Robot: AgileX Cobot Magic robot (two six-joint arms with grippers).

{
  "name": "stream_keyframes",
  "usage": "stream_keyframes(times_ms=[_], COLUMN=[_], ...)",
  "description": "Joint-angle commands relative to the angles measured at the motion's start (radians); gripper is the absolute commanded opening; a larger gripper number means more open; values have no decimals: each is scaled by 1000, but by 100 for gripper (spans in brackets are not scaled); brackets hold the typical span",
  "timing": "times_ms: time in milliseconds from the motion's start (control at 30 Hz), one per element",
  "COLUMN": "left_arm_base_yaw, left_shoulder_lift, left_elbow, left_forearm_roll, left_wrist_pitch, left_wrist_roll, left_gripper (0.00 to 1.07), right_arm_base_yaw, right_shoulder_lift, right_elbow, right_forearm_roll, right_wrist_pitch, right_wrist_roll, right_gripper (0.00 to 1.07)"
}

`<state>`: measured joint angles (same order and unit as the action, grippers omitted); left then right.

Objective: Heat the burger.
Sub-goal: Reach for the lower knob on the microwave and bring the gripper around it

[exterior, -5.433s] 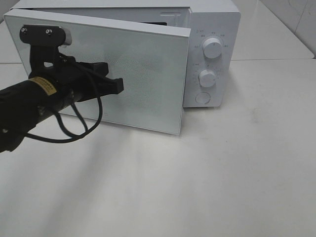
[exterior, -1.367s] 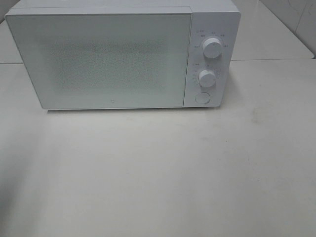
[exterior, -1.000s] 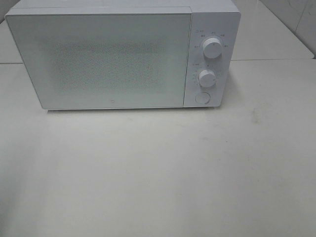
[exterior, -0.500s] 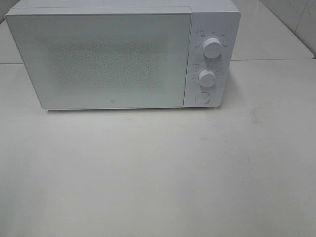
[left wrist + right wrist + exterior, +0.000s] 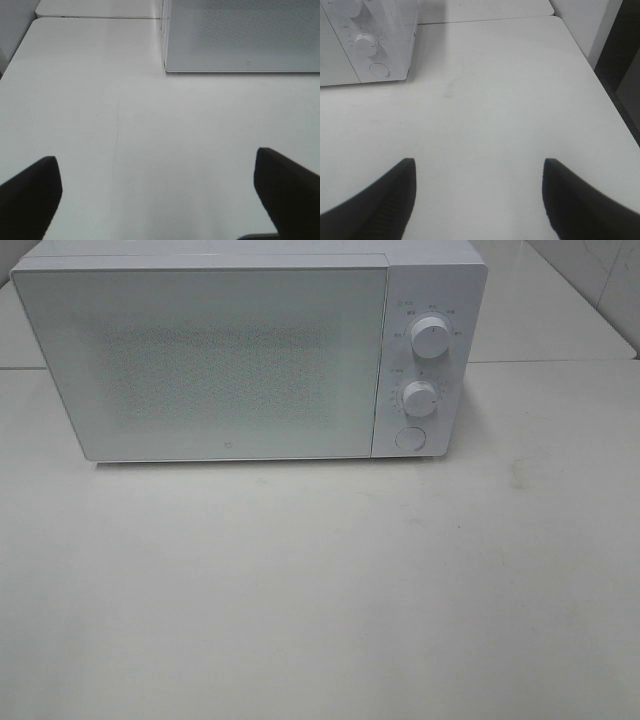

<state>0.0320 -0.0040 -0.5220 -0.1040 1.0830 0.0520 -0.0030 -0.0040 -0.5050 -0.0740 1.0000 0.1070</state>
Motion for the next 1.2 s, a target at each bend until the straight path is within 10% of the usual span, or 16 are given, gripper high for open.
stream_keyframes(times_ms=[33, 1200], left_arm_base_yaw=[3, 3], left_shoulder_lift=[-20, -23], left_elbow=[2, 2], left_forearm_roll=[5, 5], left_wrist_pitch=[-11, -11], left_wrist_roll=[-6, -6], left_gripper=[99, 99], right_arm_base_yaw=[-7, -7], right_shoulder_lift=[-25, -22], right_elbow=[4, 4], right_forearm_roll=[-4, -3], right_wrist_pitch=[-5, -5], right_wrist_roll=[1, 1], right_gripper=[69, 69])
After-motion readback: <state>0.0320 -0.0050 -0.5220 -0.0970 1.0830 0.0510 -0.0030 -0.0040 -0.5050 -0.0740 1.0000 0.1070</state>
